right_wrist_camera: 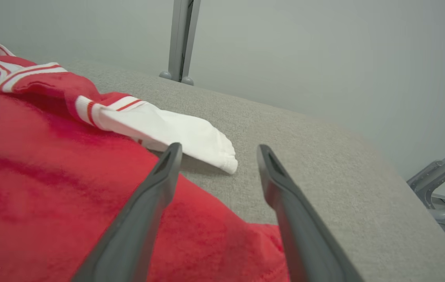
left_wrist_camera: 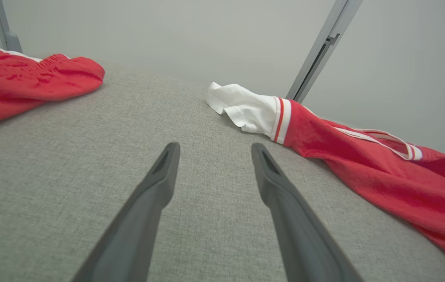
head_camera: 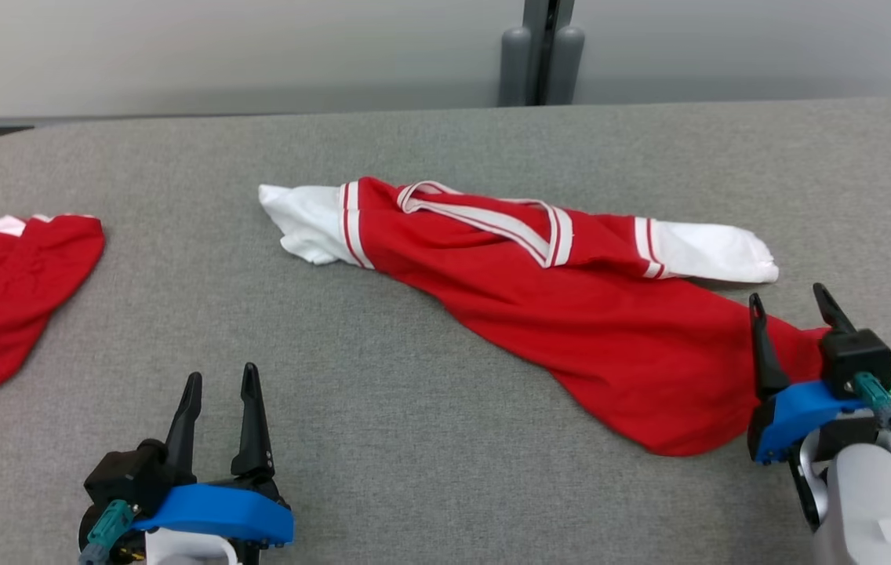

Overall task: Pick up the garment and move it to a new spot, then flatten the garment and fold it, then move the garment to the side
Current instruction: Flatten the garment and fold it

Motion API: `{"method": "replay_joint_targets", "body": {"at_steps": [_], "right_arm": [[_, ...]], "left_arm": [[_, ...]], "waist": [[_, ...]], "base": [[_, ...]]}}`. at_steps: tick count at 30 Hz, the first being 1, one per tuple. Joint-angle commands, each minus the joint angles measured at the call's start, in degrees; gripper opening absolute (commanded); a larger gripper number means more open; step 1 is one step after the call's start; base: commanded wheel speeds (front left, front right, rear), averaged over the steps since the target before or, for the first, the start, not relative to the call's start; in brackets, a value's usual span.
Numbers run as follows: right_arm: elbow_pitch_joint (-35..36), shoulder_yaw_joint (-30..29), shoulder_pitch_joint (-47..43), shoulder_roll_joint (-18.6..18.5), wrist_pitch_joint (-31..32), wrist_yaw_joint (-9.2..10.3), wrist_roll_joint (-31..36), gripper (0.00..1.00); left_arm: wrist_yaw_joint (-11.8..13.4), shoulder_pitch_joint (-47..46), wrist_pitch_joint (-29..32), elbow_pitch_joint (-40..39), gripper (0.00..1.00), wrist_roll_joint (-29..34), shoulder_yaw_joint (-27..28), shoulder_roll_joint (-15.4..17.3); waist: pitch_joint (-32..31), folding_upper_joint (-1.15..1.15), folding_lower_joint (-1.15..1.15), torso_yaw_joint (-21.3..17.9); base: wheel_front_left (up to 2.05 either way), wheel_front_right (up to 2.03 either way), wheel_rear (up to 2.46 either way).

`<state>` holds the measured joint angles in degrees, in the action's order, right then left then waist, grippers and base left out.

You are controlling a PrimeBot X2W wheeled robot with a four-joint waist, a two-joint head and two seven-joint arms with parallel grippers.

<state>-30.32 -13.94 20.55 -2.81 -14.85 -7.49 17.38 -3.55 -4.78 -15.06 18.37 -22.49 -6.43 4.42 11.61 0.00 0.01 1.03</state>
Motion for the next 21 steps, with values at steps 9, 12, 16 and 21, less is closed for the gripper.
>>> {"method": "replay_joint_targets", "body": {"at_steps": [9, 12, 16, 21], "right_arm": [[-11.14, -4.39, 9.33, -0.14, 0.89, 0.00, 9.82, 1.00], [-13.37, -5.42, 12.05, -0.15, 0.64, 0.00, 11.93, 1.00], [-16.71, -5.98, 15.05, -0.15, 0.37, 0.00, 13.75, 0.29], [-17.28, -6.60, 18.47, -0.15, -0.14, 0.00, 13.48, 0.00]], "left_arm": [[-0.71, -2.76, -0.17, -0.36, 1.00, 1.43, 0.22, -0.58], [-0.94, -3.01, -0.17, -0.31, 1.00, 1.57, 0.37, -0.76], [-1.03, -3.42, -0.17, -0.19, 1.00, 1.91, 0.62, -0.91], [-1.28, -3.62, -0.17, 0.21, 1.00, 2.29, 0.96, -1.09]], "waist": [[4.52, 0.00, -0.01, 3.17], [5.24, 0.00, -0.01, 3.71], [5.69, 0.00, -0.01, 4.01], [5.61, 0.00, -0.01, 3.93]], "base": [[0.00, 0.00, 0.00], [0.00, 0.00, 0.00], [0.00, 0.00, 0.00], [0.00, 0.00, 0.00]]}}
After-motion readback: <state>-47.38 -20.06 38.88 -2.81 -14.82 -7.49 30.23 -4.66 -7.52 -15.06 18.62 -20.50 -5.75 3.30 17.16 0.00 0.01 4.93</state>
